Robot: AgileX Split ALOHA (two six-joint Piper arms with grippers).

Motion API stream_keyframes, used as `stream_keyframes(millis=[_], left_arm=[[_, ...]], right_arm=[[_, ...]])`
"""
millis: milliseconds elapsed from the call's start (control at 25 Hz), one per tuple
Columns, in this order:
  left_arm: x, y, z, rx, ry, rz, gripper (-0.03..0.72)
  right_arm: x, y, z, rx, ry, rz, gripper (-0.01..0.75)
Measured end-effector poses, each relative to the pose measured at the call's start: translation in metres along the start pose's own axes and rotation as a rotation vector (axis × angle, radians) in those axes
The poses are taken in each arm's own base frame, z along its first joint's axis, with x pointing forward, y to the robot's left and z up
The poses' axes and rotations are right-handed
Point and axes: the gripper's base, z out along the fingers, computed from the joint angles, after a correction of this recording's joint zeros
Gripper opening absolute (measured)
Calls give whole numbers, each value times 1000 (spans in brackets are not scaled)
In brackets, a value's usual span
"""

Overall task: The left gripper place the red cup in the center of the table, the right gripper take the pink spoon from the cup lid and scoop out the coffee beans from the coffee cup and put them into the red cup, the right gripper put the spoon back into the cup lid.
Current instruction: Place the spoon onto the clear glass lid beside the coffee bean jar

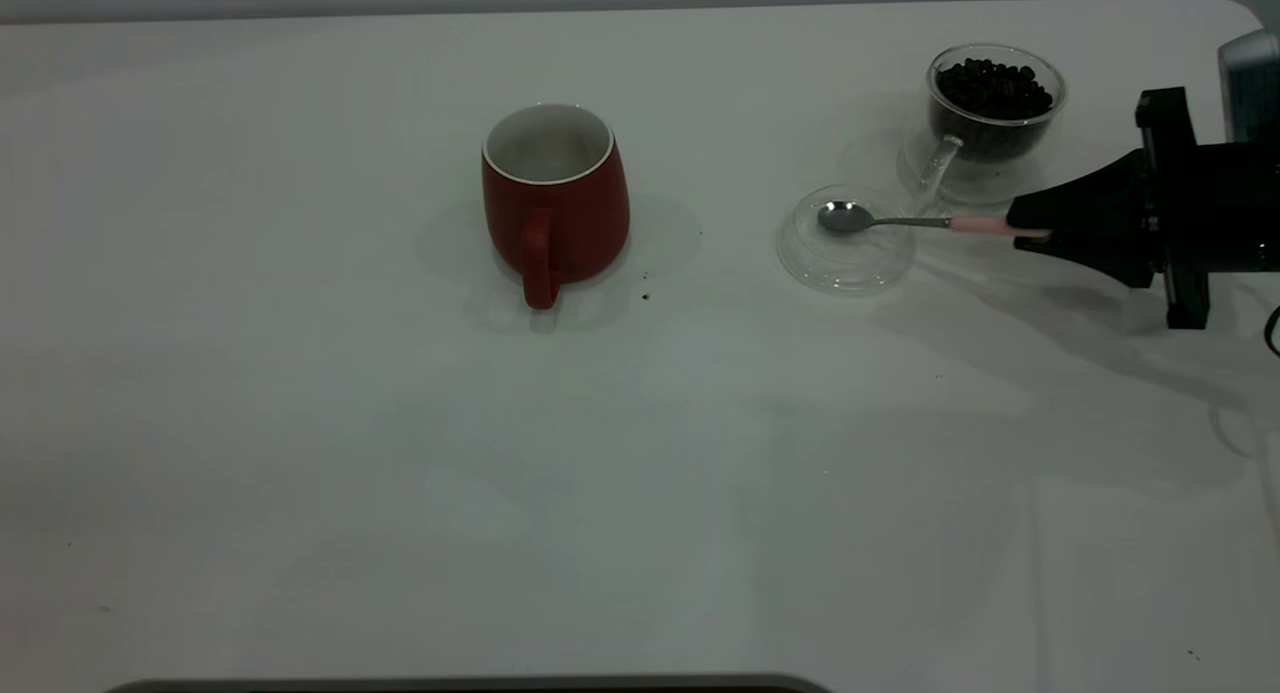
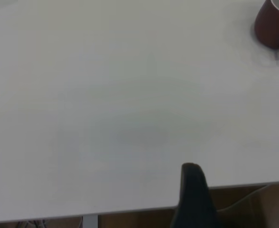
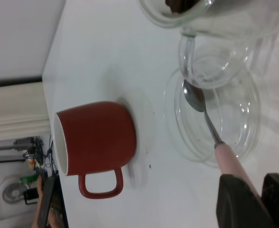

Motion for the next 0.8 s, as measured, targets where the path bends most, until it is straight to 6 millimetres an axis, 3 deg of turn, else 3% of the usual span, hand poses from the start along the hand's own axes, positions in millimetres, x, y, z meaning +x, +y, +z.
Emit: stream_keyframes(millis=[280,640,800], left_arm=[[0,0,0,0,0,-1,569],[0,0,0,0,0,-1,569],[0,0,0,0,0,-1,569]], right_arm=[[6,-1,13,0,35,-9,113],[6,0,13,-1,37,-16,113],[6,-1,13,2,37,-22,160]])
